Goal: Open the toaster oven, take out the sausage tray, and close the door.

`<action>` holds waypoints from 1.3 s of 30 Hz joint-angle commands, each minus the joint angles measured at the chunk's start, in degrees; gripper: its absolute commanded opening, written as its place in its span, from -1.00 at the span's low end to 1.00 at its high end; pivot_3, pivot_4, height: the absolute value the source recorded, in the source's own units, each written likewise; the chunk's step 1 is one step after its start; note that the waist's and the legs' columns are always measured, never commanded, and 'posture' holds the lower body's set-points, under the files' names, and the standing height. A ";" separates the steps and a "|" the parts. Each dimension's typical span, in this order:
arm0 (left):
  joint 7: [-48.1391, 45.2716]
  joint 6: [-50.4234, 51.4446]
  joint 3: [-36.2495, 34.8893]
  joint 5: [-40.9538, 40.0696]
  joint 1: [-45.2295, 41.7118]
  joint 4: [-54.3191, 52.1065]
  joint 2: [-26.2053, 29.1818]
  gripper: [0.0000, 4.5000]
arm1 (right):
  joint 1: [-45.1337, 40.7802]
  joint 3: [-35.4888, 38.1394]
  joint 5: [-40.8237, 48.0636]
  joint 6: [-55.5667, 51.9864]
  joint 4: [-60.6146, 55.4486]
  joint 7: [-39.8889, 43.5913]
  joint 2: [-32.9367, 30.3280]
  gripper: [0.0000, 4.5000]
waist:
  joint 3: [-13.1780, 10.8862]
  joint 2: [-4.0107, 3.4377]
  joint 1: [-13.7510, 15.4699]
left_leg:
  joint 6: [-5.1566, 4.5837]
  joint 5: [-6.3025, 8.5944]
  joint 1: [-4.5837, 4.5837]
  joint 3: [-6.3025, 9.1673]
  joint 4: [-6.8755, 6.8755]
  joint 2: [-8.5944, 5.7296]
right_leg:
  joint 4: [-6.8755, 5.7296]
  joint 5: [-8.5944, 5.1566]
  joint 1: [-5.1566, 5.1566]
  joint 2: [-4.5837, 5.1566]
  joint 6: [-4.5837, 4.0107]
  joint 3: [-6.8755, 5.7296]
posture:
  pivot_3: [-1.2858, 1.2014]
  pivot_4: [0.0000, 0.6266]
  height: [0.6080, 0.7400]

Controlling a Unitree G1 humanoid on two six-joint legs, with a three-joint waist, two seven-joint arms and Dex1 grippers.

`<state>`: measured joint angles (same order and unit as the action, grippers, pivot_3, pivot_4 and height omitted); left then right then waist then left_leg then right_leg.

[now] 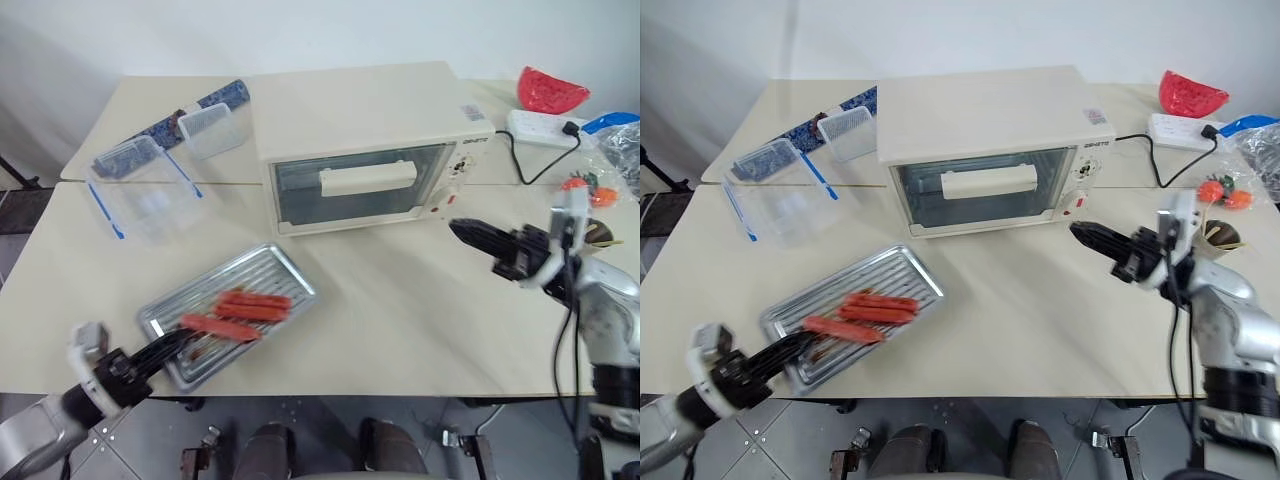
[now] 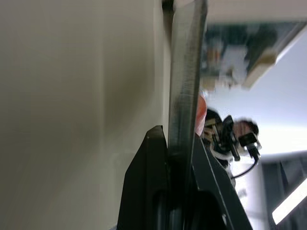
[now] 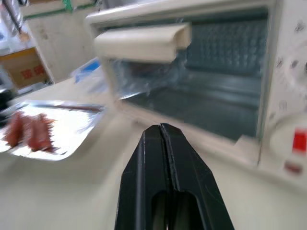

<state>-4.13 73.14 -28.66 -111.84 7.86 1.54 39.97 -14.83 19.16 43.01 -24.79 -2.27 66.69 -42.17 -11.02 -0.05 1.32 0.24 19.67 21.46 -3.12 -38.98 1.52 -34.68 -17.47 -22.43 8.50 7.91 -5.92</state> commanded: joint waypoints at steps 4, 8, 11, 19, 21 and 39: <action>3.95 2.09 11.78 -1.16 -13.83 7.44 2.01 -1.00 | 14.95 5.45 0.09 3.72 -14.30 4.45 -2.71 0.02 | 0.00 0.00 -0.08 | 0.03 0.01 -0.17 -0.59 0.05 0.05 | -0.11 0.00 -0.04 -0.04 0.00 0.05 | 0.03 -0.52 1.00; 5.02 4.55 18.74 -1.16 -23.17 12.61 1.89 -1.00 | 23.55 8.29 0.63 5.17 -20.30 3.46 -1.51 0.55 | 0.01 0.02 0.51 | 0.04 -0.03 -0.17 -0.67 -0.06 -0.01 | -0.18 0.02 0.01 -0.03 0.03 0.10 | 0.03 -0.52 1.00; 5.26 6.33 23.79 0.52 -30.37 16.19 0.32 -1.00 | 30.83 10.27 -0.70 7.65 -23.55 3.68 -0.09 0.96 | 0.02 0.05 0.60 | 0.02 -0.04 -0.19 -0.67 -0.06 -0.04 | -0.15 0.02 0.01 -0.01 0.04 0.18 | 0.03 -0.52 1.00; 3.03 10.35 29.73 11.38 -42.02 22.45 -6.38 -1.00 | 41.16 13.66 -0.66 10.18 -28.86 0.84 2.77 0.98 | 0.05 0.11 0.35 | 0.04 -0.08 -0.23 -0.77 -0.06 -0.07 | -0.19 0.02 0.02 -0.04 0.04 0.19 | 0.03 -0.52 1.00; 1.95 11.39 30.12 14.96 -43.77 23.26 -7.84 -1.00 | 42.24 14.04 -0.40 10.38 -29.95 -0.13 3.19 0.98 | 0.05 0.11 0.51 | 0.01 -0.11 -0.24 -0.77 -0.07 -0.09 | -0.19 0.02 0.05 -0.03 0.05 0.20 | 0.03 -0.52 1.00; 3.64 15.41 22.09 34.18 -45.26 17.21 -18.25 -1.00 | 44.43 13.43 -0.35 11.23 -32.50 -4.13 4.28 0.98 | 0.08 0.09 3.09 | -0.11 -0.18 -0.51 -0.50 -0.12 -0.29 | 0.13 0.14 0.58 0.15 0.18 0.07 | 0.03 -0.52 1.00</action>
<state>-1.37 86.64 -6.99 -79.15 -38.31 20.49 22.52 29.61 31.96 41.94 -14.57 -33.67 62.77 -37.88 -10.94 0.05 4.41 0.13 19.49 20.98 -3.59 -39.10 1.23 -34.56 -17.33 -21.86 8.65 8.10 -5.88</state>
